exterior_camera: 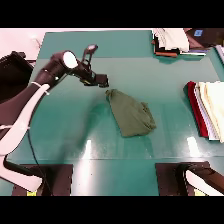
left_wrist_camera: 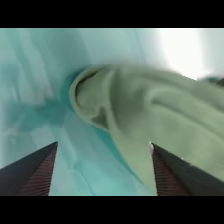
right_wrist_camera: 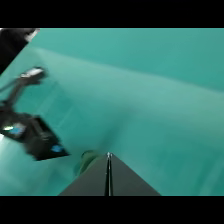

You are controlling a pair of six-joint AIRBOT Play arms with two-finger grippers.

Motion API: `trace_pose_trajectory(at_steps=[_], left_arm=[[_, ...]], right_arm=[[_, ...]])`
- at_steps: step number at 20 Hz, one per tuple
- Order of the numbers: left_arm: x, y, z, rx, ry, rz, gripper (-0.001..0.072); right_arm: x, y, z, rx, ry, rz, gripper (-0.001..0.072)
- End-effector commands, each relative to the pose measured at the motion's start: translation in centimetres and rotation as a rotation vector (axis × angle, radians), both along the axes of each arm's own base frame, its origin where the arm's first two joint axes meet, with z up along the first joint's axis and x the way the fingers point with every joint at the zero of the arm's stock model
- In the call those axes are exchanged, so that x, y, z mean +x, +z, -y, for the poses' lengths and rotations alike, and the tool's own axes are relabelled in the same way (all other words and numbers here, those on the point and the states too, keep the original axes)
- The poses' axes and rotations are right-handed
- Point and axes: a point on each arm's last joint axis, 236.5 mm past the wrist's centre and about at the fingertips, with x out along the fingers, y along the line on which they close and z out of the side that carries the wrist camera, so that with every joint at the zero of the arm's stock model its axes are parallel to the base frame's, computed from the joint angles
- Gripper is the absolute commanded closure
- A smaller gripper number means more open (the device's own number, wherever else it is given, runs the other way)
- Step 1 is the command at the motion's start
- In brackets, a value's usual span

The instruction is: Fold the shirts.

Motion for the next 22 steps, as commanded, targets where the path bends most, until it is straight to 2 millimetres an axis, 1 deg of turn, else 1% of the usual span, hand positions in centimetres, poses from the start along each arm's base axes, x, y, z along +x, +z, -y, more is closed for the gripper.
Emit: trace_pose_trajectory(at_steps=[1,3,4,5,6,8,9,10,12,13,14,15,16,17,18,19,20,22], left_arm=[[-0.4,-6.0,1.4,-0.026,-0.002,-0.141,0.0037],[-0.4,-7.4,2.6,-0.083,0.020,-0.187,0.0038],[0.1,-7.4,3.1,-0.107,0.032,-0.180,0.0126],[0.6,-7.1,3.3,-0.125,0.040,-0.156,0.0266],[1.2,-6.7,3.6,-0.144,0.054,-0.139,0.0343],[1.9,-6.5,3.4,-0.150,0.063,-0.114,0.0349],[2.1,-6.4,3.0,-0.152,0.072,-0.113,0.0452],[2.4,-6.1,2.5,-0.152,0.075,-0.105,0.0668],[3.0,-5.4,1.4,-0.156,0.090,-0.099,0.0679],[3.2,-5.1,0.9,-0.155,0.093,-0.098,0.0679],[3.3,-4.7,0.6,-0.155,0.087,-0.096,0.0679],[3.3,-4.4,0.3,-0.155,0.085,-0.100,0.0679],[3.3,-4.2,0.4,-0.154,0.078,-0.101,0.0679],[3.3,-4.0,0.4,-0.155,0.075,-0.100,0.0679],[3.3,-3.9,0.5,-0.156,0.074,-0.098,0.0679],[3.3,-3.8,0.5,-0.157,0.072,-0.097,0.0679],[3.3,-3.7,0.5,-0.157,0.071,-0.099,0.0679],[2.9,-3.9,0.5,-0.153,0.064,-0.110,0.0679]], right_arm=[[0.5,-2.4,-1.3,0.025,0.023,-0.107,0.0692],[0.5,-4.1,-0.9,-0.011,0.017,-0.160,0.0692],[0.5,-5.0,-0.5,-0.027,0.005,-0.182,0.0692],[0.3,-6.0,-0.3,-0.030,-0.006,-0.204,0.0692],[0.1,-7.6,0.6,-0.045,-0.038,-0.238,0.0692],[-0.8,-11.4,2.6,-0.036,-0.109,-0.338,0.0692],[-1.6,-13.5,3.6,-0.033,-0.135,-0.390,0.0693],[-2.5,-16.0,4.7,-0.028,-0.168,-0.451,0.0692],[-4.6,-21.3,6.6,-0.011,-0.223,-0.586,0.0692],[-6.1,-24.0,6.9,-0.005,-0.234,-0.667,0.0686],[-7.7,-26.9,7.1,0.003,-0.239,-0.760,0.0518],[-9.1,-29.5,6.8,0.018,-0.236,-0.839,0.0254],[-10.5,-32.0,5.9,0.050,-0.223,-0.926,0.0157],[-11.4,-34.1,5.0,0.081,-0.215,-0.993,0.0158],[-11.9,-35.8,3.9,0.109,-0.210,-1.036,0.0161],[-11.9,-37.4,2.9,0.127,-0.202,-1.057,0.0191],[-11.7,-38.5,1.8,0.138,-0.188,-1.063,0.0239],[-10.3,-39.7,-0.2,0.177,-0.170,-1.045,0.0239]])
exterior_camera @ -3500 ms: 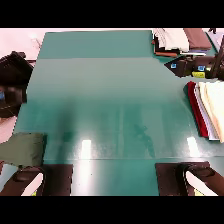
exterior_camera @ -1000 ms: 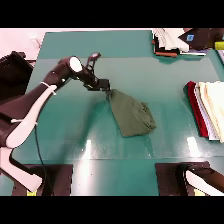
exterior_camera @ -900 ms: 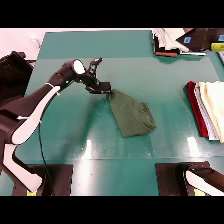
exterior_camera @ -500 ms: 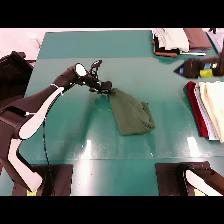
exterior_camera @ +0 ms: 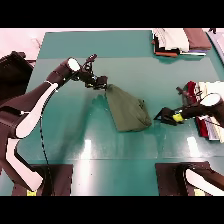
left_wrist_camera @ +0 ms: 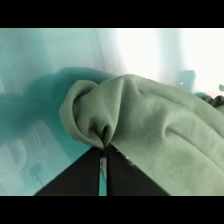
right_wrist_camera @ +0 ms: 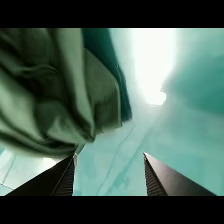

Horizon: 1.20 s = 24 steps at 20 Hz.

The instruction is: Fold the shirts.

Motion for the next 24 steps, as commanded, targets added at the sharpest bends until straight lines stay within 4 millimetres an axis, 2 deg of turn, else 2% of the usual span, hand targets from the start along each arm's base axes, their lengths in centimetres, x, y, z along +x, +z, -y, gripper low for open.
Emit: trace_pose_trajectory(at_steps=[1,3,5,7,8,9,10,11,13,14,16,18,20,21,23,24], left_arm=[[-0.3,0.1,-0.1,0.002,-0.011,-0.011,0.0679],[-0.4,0.1,-0.1,0.002,-0.012,-0.012,0.0679],[-0.3,0.1,-0.1,0.002,-0.011,-0.010,0.0679],[-0.2,0.3,-0.1,0.001,-0.011,-0.006,0.0680],[-0.1,1.0,-0.1,-0.002,-0.010,0.008,0.0680],[0.2,2.2,-0.3,0.007,-0.012,0.045,0.0681],[0.8,4.4,-1.1,0.038,-0.016,0.114,0.0680],[1.2,7.1,-2.1,0.082,-0.020,0.198,0.0681],[1.5,14.9,-5.3,0.189,-0.013,0.407,0.0680],[1.0,19.6,-6.9,0.229,0.006,0.518,0.0680],[-1.4,28.6,-9.2,0.233,0.054,0.708,0.0680],[-5.1,35.0,-10.6,0.189,0.088,0.834,0.0680],[-8.2,38.4,-11.5,0.161,0.097,0.892,0.0680],[-9.3,39.0,-11.8,0.159,0.095,0.895,0.0680],[-9.9,37.7,-11.8,0.173,0.070,0.845,0.0680],[-10.0,36.1,-11.2,0.184,0.045,0.804,0.0680]], right_arm=[[1.2,-3.2,-3.4,0.080,-0.044,-0.001,0.0239],[2.9,-3.5,-3.9,0.080,-0.072,0.036,0.0246],[4.3,-3.2,-4.0,0.072,-0.069,0.067,0.0318],[5.6,-2.4,-4.5,0.067,-0.009,0.125,0.0641],[6.2,-1.7,-4.8,0.065,0.022,0.158,0.0693],[7.0,-0.5,-5.0,0.063,0.038,0.193,0.0693],[7.9,1.2,-4.7,0.054,0.051,0.242,0.0693],[8.7,3.8,-4.2,0.037,0.071,0.311,0.0694],[9.3,10.5,-2.7,-0.003,0.113,0.458,0.0694],[8.9,14.2,-2.0,-0.020,0.133,0.525,0.0694],[7.4,21.2,-0.4,-0.062,0.136,0.646,0.0694],[5.6,26.5,1.5,-0.127,0.099,0.728,0.0694],[3.9,29.9,2.5,-0.172,0.063,0.779,0.0694],[3.2,31.0,2.7,-0.184,0.055,0.791,0.0694],[2.6,31.7,2.5,-0.171,0.040,0.789,0.0694],[2.5,30.9,2.5,-0.165,0.042,0.754,0.0694]])
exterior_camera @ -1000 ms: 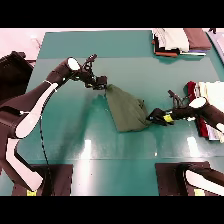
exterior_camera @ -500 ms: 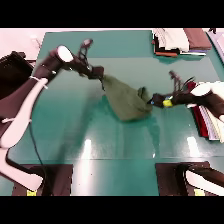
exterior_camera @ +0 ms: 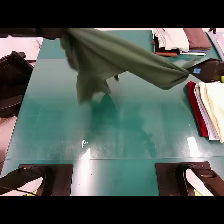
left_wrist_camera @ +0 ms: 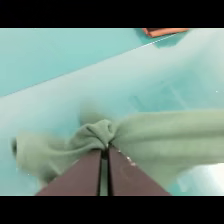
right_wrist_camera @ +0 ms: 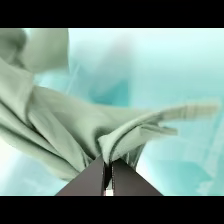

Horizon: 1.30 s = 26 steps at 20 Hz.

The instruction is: Fold the shirts.

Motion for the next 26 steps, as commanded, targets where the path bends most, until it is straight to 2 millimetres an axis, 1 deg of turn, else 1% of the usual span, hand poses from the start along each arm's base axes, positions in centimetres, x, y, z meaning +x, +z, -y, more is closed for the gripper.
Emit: trace_pose_trajectory(at_steps=[1,2,4,5,7,8,9,10,11,12,13,14,15,16,17,18,19,20,21,22,23,24,26], left_arm=[[-1.8,-2.6,0.2,0.053,-0.023,-0.075,0.0680],[-2.0,-5.4,1.4,0.079,-0.052,-0.135,0.0680],[-3.2,-12.1,4.2,0.144,-0.124,-0.271,0.0680],[-4.1,-15.5,5.3,0.181,-0.158,-0.340,0.0680],[-6.5,-21.9,7.1,0.258,-0.221,-0.469,0.0679],[-7.6,-24.1,7.6,0.284,-0.245,-0.516,0.0679],[-8.9,-25.9,8.1,0.303,-0.269,-0.555,0.0678],[-10.1,-26.9,8.6,0.309,-0.300,-0.584,0.0674],[-11.2,-27.3,9.3,0.309,-0.344,-0.601,0.0467],[-12.1,-27.2,10.0,0.290,-0.378,-0.619,0.0196],[-12.2,-26.8,10.5,0.263,-0.386,-0.617,0.0177],[-11.7,-26.1,10.5,0.261,-0.379,-0.588,0.0178],[-10.7,-25.1,10.1,0.264,-0.359,-0.549,0.0177],[-9.1,-23.6,9.3,0.252,-0.323,-0.507,0.0177],[-7.3,-21.8,8.4,0.223,-0.282,-0.467,0.0177],[-5.2,-20.0,7.0,0.187,-0.226,-0.424,0.0178],[-3.0,-18.7,5.2,0.148,-0.158,-0.388,0.0177],[-1.1,-18.2,3.4,0.110,-0.087,-0.370,0.0178],[0.5,-18.6,1.3,0.088,-0.022,-0.381,0.0177],[1.7,-19.8,-0.4,0.085,0.022,-0.413,0.0177],[2.5,-21.5,-1.7,0.075,0.053,-0.469,0.0177],[3.0,-23.3,-2.3,0.054,0.065,-0.528,0.0177],[4.2,-27.4,-2.6,0.036,0.078,-0.631,0.0177]], right_arm=[[-1.7,-0.3,0.7,-0.015,-0.028,-0.066,0.0694],[-1.6,-2.0,0.6,-0.007,-0.019,-0.121,0.0694],[-1.3,-6.5,0.7,0.006,-0.017,-0.252,0.0694],[-1.4,-8.8,0.7,0.015,-0.018,-0.315,0.0694],[-2.0,-12.7,0.6,0.030,-0.015,-0.424,0.0694],[-2.5,-14.1,0.5,0.035,-0.014,-0.465,0.0694],[-3.0,-15.4,0.5,0.040,-0.015,-0.499,0.0693],[-3.6,-16.3,0.4,0.042,-0.016,-0.521,0.0693],[-4.1,-17.0,0.6,0.035,-0.023,-0.530,0.0693],[-4.5,-17.5,1.1,0.009,-0.036,-0.531,0.0692],[-5.0,-17.7,1.4,-0.010,-0.041,-0.531,0.0690],[-5.3,-17.7,1.8,-0.026,-0.051,-0.523,0.0551],[-5.3,-17.5,2.1,-0.027,-0.060,-0.511,0.0303],[-5.3,-17.1,2.4,-0.025,-0.073,-0.497,0.0243],[-5.1,-16.5,2.8,-0.023,-0.091,-0.477,0.0244],[-5.0,-16.0,3.3,-0.021,-0.111,-0.459,0.0244],[-4.9,-15.5,3.8,-0.018,-0.130,-0.447,0.0244],[-5.0,-15.2,4.2,-0.016,-0.146,-0.440,0.0245],[-5.0,-15.1,4.5,-0.014,-0.154,-0.441,0.0264],[-5.0,-15.0,4.6,-0.013,-0.158,-0.441,0.0266],[-4.9,-15.0,4.6,-0.013,-0.158,-0.441,0.0266],[-4.9,-15.0,4.6,-0.011,-0.157,-0.442,0.0266],[-4.8,-15.4,4.5,-0.002,-0.151,-0.462,0.0266]])
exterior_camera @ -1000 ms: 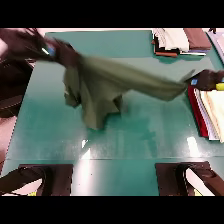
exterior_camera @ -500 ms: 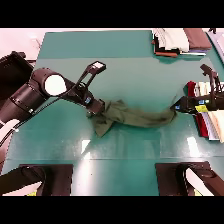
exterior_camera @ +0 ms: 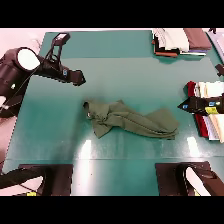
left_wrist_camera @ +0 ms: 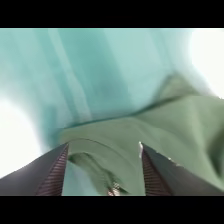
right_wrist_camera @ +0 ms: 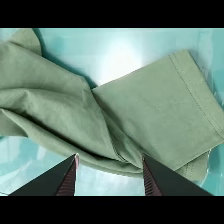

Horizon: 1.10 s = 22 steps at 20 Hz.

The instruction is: Fold the shirts.

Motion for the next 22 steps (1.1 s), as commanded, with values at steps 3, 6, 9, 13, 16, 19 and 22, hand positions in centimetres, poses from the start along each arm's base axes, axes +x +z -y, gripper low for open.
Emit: trace_pose_trajectory(at_steps=[3,6,9,13,16,19,22], left_arm=[[1.6,-10.9,-1.9,-0.002,0.065,-0.292,0.0177],[-0.4,-16.2,-1.0,-0.011,0.043,-0.483,0.0177],[-1.0,-17.9,0.0,-0.046,0.022,-0.541,0.0177],[-0.6,-17.4,1.6,-0.107,-0.005,-0.518,0.0181],[-0.6,-17.4,1.6,-0.107,-0.005,-0.517,0.0679],[0.3,-15.3,1.4,-0.090,-0.025,-0.469,0.0679],[2.7,-10.1,0.7,-0.054,-0.035,-0.310,0.0679]], right_arm=[[-0.2,-0.8,-0.4,0.040,0.011,-0.058,0.0266],[0.2,-0.6,-1.0,0.069,0.013,-0.052,0.0267],[0.3,-0.6,-1.0,0.068,0.011,-0.049,0.0267],[0.4,-0.6,-0.9,0.067,0.009,-0.045,0.0267],[0.5,-0.7,-0.5,0.056,-0.001,-0.044,0.0267],[0.4,-1.3,1.4,0.039,-0.058,-0.056,0.0266],[-1.8,-5.4,4.8,-0.029,-0.106,-0.161,0.0259]])
